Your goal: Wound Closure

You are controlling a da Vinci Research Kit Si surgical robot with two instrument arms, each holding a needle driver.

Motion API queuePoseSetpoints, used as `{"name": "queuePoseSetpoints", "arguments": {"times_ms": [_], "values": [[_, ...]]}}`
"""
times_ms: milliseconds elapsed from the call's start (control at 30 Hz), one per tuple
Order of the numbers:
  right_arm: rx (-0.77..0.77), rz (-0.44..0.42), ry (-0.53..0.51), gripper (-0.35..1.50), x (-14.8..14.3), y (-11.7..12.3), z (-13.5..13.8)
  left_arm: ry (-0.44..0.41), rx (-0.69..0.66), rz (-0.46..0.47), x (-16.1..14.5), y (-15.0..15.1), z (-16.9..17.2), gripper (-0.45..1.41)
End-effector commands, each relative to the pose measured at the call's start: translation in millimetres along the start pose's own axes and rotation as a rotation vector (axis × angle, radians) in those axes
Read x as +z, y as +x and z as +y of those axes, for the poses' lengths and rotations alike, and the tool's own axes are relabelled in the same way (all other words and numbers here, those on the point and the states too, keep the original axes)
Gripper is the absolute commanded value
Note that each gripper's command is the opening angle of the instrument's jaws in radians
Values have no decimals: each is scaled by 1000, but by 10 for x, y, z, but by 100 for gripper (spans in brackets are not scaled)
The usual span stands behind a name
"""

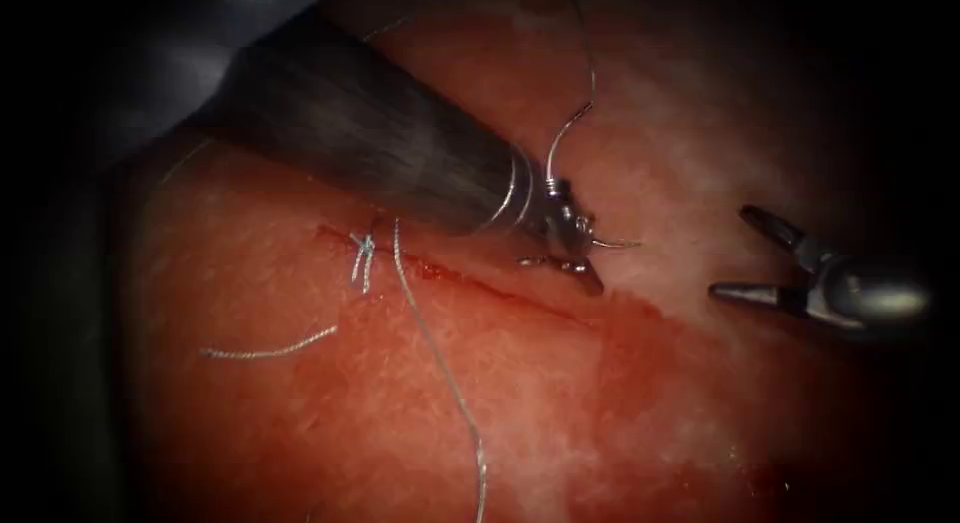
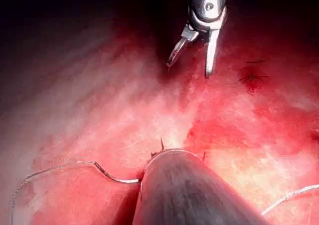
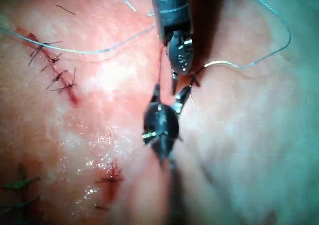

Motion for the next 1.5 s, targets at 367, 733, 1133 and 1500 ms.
{"name": "queuePoseSetpoints", "arguments": {"times_ms": [367, 733, 1133, 1500], "values": [[4, 4, 8, 111, 9, -1, -14, 38, 13, -44, 19, 2, 1, -37], [29, 31, 47, 86, 11, 1, -13, 77, 55, -35, 2, 3, -2, -45], [99, 107, 118, 81, 14, 3, 10, -79, 319, 461, -117, -17, 56, -45], [296, 295, 343, 67, 49, 9, 21, -288, 531, 879, -209, -19, 87, -45]]}}
